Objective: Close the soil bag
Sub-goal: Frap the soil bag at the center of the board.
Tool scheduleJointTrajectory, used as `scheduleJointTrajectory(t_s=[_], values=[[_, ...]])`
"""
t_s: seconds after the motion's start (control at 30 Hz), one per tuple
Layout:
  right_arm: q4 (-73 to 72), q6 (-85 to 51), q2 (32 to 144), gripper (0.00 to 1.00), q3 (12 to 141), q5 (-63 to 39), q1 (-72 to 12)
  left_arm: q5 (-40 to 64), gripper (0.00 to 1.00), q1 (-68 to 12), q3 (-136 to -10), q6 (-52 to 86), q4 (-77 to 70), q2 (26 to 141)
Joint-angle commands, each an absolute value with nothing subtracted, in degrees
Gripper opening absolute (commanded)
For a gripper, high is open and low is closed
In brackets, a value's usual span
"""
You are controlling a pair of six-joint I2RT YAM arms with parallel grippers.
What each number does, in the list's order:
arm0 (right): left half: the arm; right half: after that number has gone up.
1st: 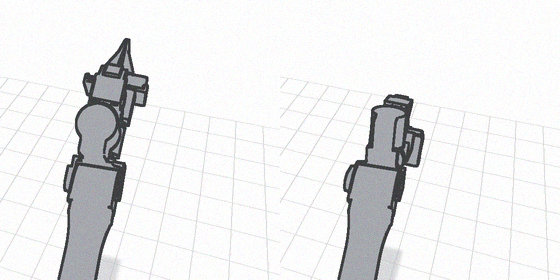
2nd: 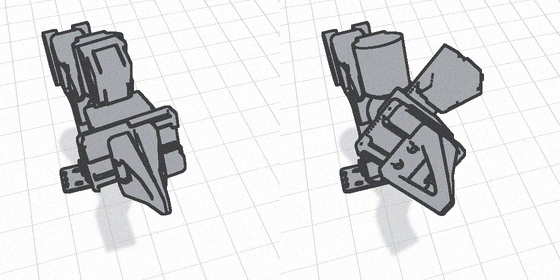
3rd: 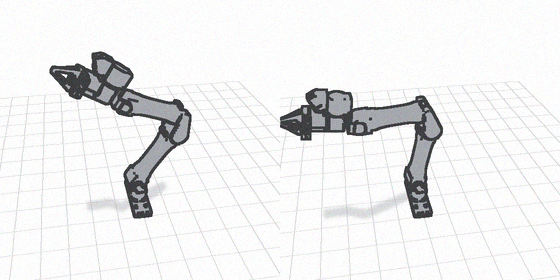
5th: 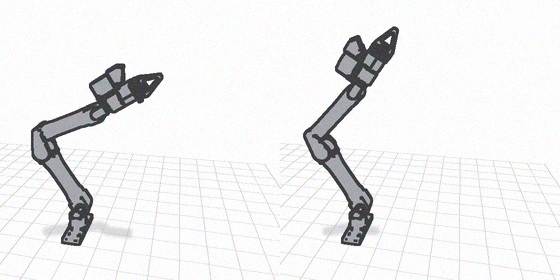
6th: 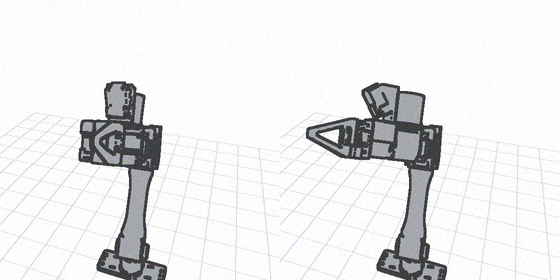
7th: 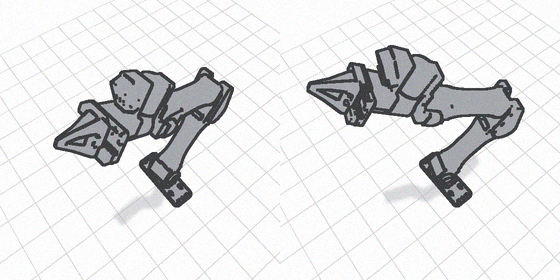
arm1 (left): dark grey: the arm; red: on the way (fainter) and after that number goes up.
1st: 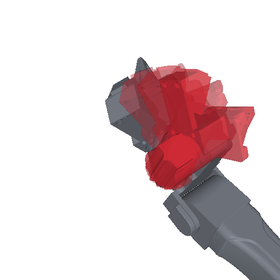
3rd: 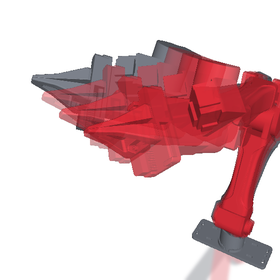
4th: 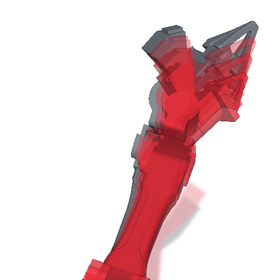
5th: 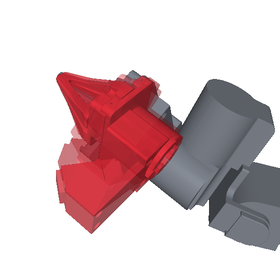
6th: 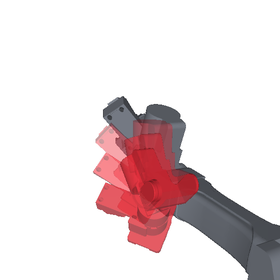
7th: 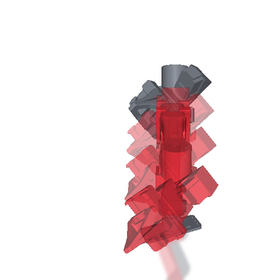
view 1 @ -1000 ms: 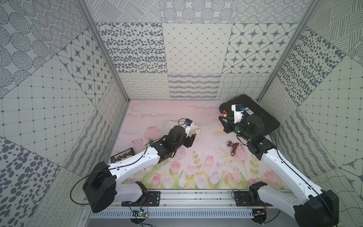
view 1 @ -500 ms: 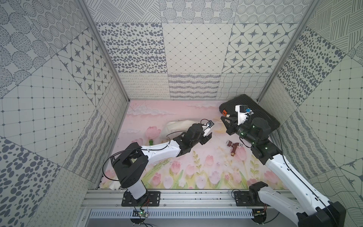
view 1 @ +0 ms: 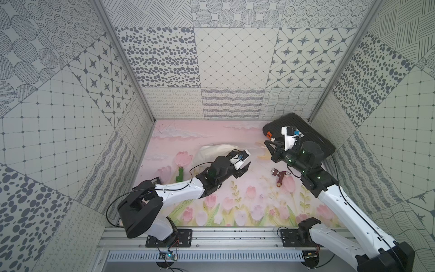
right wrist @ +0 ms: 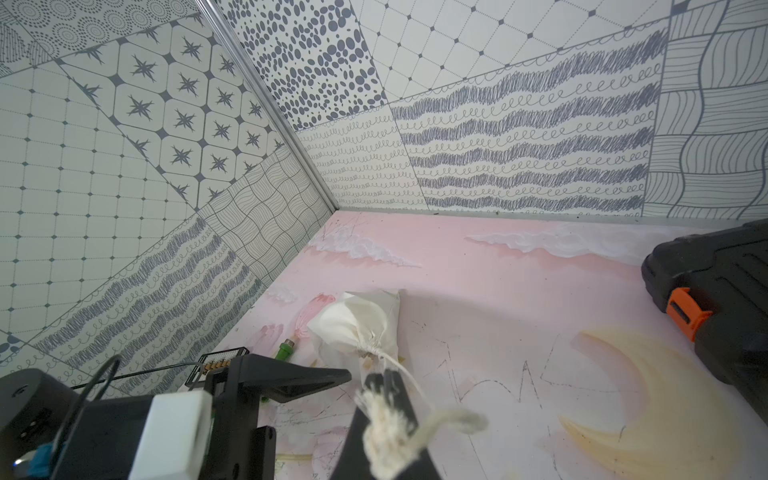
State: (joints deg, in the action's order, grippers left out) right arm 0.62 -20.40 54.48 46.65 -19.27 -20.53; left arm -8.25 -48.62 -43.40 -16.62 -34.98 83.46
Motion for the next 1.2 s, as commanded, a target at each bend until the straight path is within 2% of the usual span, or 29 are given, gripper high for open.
scheduleJointTrajectory(t_s=[0.0, 0.13, 0.27, 0.53, 0.63, 0.77, 0.93, 1.17], values=[[-2.3, -20.7, 54.6, 0.0, 45.8, -20.0, -20.6, -2.6, 0.71, -48.1, -40.4, -16.5, -42.6, 79.8], [-3.1, -21.4, 55.0, 0.0, 45.6, -20.8, -20.6, -4.5, 0.72, -48.0, -45.6, -20.6, -43.1, 84.1], [-2.7, -21.5, 54.5, 0.0, 45.8, -21.1, -20.6, -3.3, 0.72, -45.6, -48.9, -22.1, -52.6, 91.9], [-0.7, -20.4, 52.4, 0.0, 46.1, -20.1, -20.7, -4.8, 0.59, -43.9, -55.6, -24.7, -53.6, 101.7], [-0.6, -20.4, 52.5, 0.0, 46.2, -20.1, -20.7, -4.6, 0.48, -43.4, -56.4, -24.9, -53.0, 102.9], [-0.5, -20.4, 52.6, 0.0, 46.5, -19.9, -20.6, -4.9, 0.25, -43.3, -56.5, -25.5, -49.8, 103.1], [-0.1, -19.6, 52.5, 0.0, 46.8, -19.0, -20.6, -8.8, 0.02, -43.6, -54.3, -27.1, -45.0, 100.5], [2.7, -15.7, 50.8, 0.0, 50.9, -13.1, -18.4, -16.4, 0.0, -45.5, -49.6, -30.9, -27.9, 94.6]])
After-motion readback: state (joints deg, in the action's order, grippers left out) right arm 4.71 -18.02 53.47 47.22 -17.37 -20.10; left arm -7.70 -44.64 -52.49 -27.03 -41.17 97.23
